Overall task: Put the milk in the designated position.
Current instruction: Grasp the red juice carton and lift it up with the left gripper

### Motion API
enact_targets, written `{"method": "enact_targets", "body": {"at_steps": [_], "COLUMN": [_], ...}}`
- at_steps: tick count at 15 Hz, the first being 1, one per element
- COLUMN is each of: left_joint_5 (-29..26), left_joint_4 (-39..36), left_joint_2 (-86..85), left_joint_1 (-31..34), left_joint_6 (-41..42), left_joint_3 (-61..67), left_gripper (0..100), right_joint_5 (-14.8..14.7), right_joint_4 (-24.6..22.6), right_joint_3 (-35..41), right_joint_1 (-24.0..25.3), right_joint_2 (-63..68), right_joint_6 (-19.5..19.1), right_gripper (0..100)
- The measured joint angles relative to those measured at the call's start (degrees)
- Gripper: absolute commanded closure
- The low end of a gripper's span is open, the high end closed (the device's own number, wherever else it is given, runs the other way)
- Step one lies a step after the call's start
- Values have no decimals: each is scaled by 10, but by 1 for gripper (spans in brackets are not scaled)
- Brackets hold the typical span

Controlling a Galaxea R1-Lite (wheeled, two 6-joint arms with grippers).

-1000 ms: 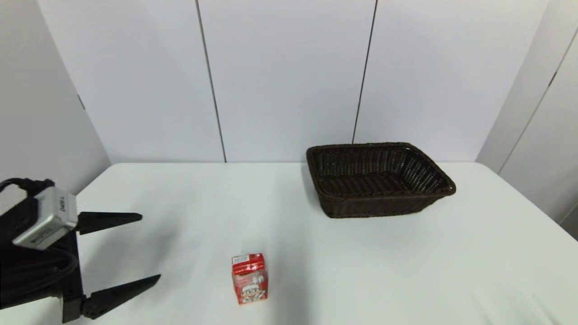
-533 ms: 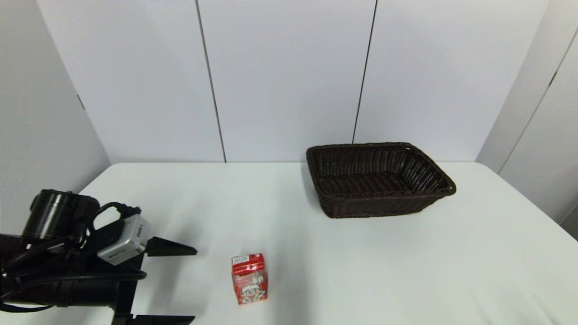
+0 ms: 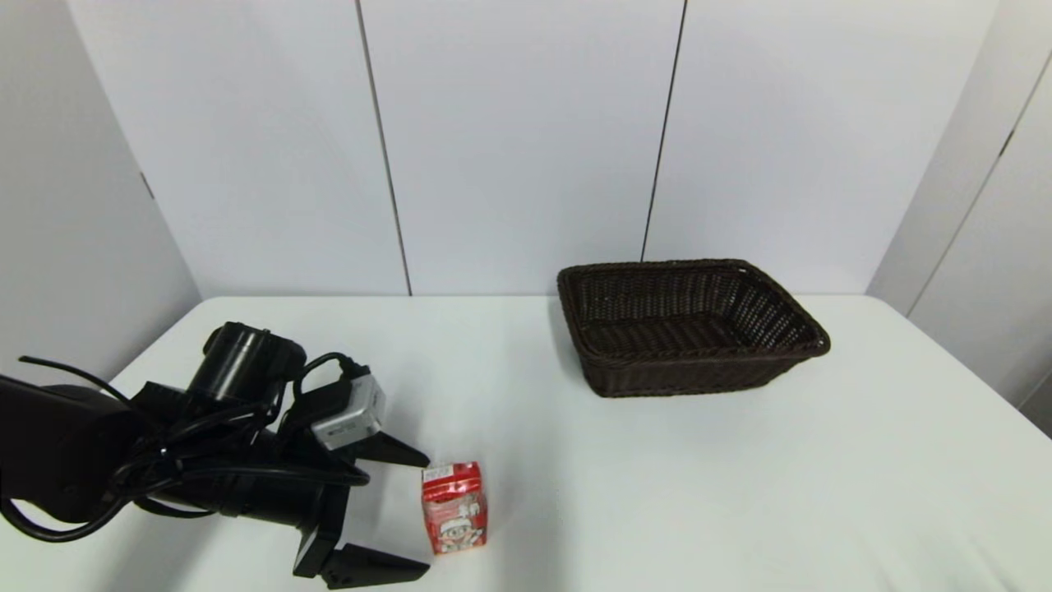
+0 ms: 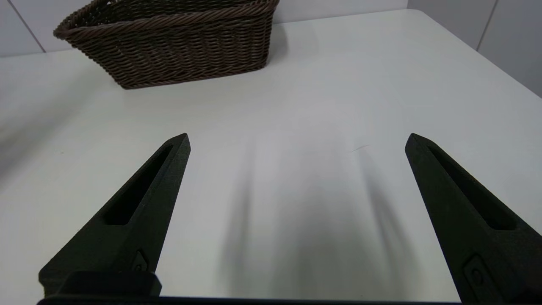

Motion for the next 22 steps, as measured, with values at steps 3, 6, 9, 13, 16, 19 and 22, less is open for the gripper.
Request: {"method": "enact_targets", "body": {"at_steps": [3, 6, 9, 13, 16, 19, 22], "left_joint_5": [21, 52, 72, 74, 76, 78, 78], "left_joint_4": [-17, -43, -55, -54, -54, -54, -54], "left_joint_2": [20, 31, 35, 36, 35, 35, 31], "left_joint_1": [-24, -52, -71, -74, -74, -74, -74], "left_joint_6": [-38, -84, -107, -107, -107, -108, -108], "left_joint_3": [-25, -30, -28, -20, -14, -13, -14], "left_gripper": [0, 0, 0, 100, 100, 100, 100], "right_joint_5": [0, 0, 0, 0, 0, 0, 0], "right_joint_4": [0, 0, 0, 0, 0, 0, 0], "right_joint_3": [0, 0, 0, 0, 0, 0, 0], "right_joint_1": [0, 0, 0, 0, 0, 0, 0], "right_joint_2": [0, 0, 0, 0, 0, 0, 0], "right_joint_6": [0, 0, 0, 0, 0, 0, 0], "right_gripper": [0, 0, 0, 0, 0, 0, 0]}}
